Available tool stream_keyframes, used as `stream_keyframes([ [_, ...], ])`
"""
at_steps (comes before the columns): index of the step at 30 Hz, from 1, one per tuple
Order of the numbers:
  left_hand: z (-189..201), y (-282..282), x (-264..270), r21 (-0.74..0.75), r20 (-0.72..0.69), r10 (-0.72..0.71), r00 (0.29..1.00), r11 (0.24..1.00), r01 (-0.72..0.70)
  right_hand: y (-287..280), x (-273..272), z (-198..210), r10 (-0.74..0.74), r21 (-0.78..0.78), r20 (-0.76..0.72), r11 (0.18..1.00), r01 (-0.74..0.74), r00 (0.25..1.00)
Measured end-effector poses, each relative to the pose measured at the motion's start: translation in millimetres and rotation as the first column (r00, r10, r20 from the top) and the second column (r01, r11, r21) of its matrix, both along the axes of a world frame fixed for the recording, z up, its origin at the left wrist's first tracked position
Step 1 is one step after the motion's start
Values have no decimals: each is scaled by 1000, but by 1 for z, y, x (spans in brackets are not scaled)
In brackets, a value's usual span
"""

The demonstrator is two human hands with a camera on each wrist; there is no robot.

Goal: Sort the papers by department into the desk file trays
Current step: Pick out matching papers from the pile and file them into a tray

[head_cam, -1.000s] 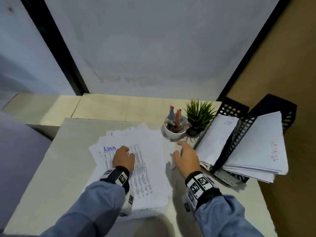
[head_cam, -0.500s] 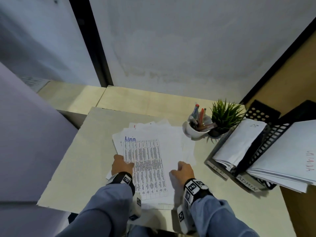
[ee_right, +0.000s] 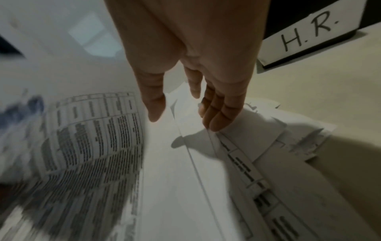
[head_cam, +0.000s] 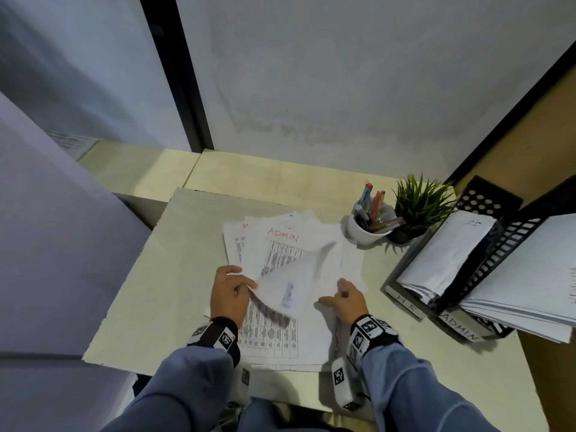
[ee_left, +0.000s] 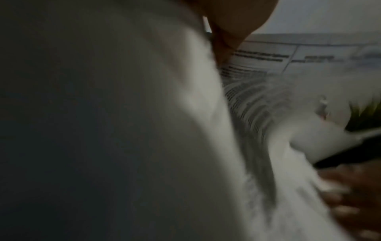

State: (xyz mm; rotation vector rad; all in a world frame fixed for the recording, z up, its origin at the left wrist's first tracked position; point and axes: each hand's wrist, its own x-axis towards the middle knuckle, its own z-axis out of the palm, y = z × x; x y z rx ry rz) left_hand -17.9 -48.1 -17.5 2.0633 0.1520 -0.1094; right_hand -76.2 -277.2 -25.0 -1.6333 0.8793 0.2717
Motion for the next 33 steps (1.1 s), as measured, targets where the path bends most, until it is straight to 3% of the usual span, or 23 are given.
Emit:
stream_keyframes([
  [2, 0, -6, 4, -183, -163, -20, 986, 983, -11, -1, 4, -3, -209, 156, 16, 966, 204, 978],
  [5, -3, -17, 8, -320, -377, -138, 916, 947, 11, -7, 7, 1, -289, 291, -15, 915, 281, 957],
  [7, 1, -21, 10, -275, -386, -147, 911, 961, 38, -9, 4, 9, -299, 263, -107, 911, 317, 948],
  [8, 2, -21, 12, -185, -343, -91, 935, 982, 28, -14, 2, 12, -340, 282, -122, 889, 361, 932],
  [11, 0, -15, 23, 58, -257, 68, 964, 997, -55, -23, -3, 7, -285, 238, -72, 926, 294, 956],
  [15, -2, -13, 34, 127, -411, 97, 906, 991, -49, -19, -6, -3, -310, 207, 9, 931, 301, 951],
  [18, -5, -15, 37, 144, -394, 37, 919, 989, 21, -16, -6, 3, -258, 157, 14, 955, 252, 966],
  [21, -10, -15, 38, 144, -334, -92, 938, 979, 147, -20, -7, -1, -296, 187, 25, 940, 287, 955],
  [24, -13, -13, 38, -2, -333, -125, 935, 991, 132, -22, -4, -5, -316, 151, -8, 938, 313, 949],
  [27, -16, -11, 34, -185, -358, -118, 926, 981, 53, -25, 5, -1, -461, 297, -24, 844, 447, 887],
  [29, -13, -11, 31, -314, -393, -102, 914, 949, -29, -25, 1, 2, -498, 266, 16, 838, 477, 867],
  [33, -4, -12, 28, -359, -383, -109, 917, 933, -39, -16, -5, 15, -531, 314, 185, 829, 463, 827],
])
